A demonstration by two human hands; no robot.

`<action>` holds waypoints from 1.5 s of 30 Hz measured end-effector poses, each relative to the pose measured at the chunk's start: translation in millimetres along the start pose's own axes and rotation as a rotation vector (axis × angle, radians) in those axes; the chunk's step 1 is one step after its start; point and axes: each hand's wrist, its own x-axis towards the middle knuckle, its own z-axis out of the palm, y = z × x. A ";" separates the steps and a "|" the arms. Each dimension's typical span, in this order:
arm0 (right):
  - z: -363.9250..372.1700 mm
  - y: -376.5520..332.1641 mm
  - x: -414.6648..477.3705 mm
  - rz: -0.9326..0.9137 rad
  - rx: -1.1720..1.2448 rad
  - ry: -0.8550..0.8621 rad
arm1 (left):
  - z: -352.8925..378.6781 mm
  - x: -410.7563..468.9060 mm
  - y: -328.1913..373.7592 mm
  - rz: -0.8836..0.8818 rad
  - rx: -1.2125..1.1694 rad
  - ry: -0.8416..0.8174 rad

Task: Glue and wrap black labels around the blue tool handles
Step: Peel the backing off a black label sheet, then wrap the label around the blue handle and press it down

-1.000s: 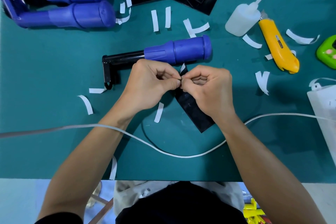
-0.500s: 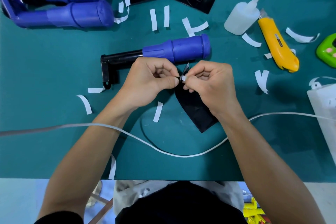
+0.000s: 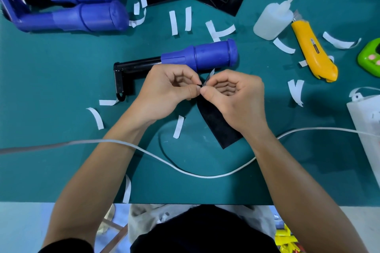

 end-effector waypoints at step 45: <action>-65.4 -26.0 44.4 -0.242 -0.165 0.252 | -22.2 26.9 -28.7 0.423 1.030 0.384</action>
